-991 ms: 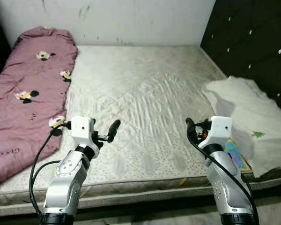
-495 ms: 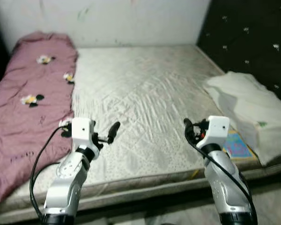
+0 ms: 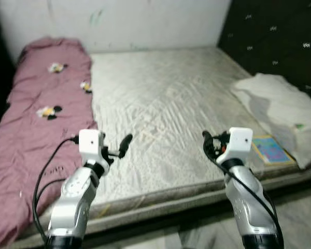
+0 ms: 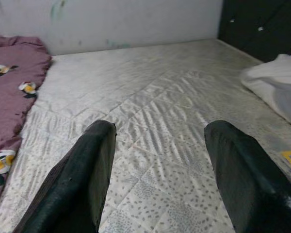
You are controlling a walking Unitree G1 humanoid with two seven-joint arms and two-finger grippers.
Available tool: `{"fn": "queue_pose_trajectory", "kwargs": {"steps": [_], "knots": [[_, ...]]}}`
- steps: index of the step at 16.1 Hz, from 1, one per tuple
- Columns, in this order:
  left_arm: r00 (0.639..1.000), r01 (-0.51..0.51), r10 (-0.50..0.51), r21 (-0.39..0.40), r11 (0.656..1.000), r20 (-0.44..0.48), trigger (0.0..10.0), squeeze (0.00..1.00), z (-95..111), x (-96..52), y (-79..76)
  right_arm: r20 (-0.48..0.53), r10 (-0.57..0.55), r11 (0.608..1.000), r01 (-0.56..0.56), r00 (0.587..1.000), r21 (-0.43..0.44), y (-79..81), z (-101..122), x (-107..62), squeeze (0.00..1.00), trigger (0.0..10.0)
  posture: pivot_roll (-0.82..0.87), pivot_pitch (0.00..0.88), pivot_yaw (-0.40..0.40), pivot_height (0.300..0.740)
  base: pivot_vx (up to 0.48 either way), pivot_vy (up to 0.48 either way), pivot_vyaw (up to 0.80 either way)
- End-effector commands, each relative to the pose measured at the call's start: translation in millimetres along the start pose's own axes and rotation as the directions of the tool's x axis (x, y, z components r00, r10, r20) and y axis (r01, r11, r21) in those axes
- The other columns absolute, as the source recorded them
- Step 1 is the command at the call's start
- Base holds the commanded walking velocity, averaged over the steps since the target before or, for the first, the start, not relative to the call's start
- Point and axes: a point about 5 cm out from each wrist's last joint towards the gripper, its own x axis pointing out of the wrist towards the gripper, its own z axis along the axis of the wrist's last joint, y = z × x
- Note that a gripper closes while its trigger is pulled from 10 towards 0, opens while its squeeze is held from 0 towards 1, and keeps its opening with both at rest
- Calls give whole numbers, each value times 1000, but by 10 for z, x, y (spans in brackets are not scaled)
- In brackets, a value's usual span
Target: Clean up the room
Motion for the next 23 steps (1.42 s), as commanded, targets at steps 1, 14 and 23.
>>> {"fn": "queue_pose_trajectory", "kwargs": {"steps": [1, 14, 23], "knots": [[999, -33, 33, 9, 999, -2, 10000, 0, 15, -23, 78, 20, 17, 1000, -18, 1000, 9, 71, 50, 18, 0, 10000, -69, 0, -44, 740, 0, 465, 0], [999, -44, 44, 9, 999, -12, 10000, 0, -12, -42, 109, 19, 36, 999, -36, 999, 9, 99, 50, 10, 0, 10000, -67, 0, -47, 740, 0, 468, 0], [998, -61, 61, 23, 998, -5, 10000, 0, 1, -47, 130, 25, 69, 998, -70, 997, 5, 143, 58, 7, 0, 10000, -61, 0, -43, 740, 0, 257, 346]]}}
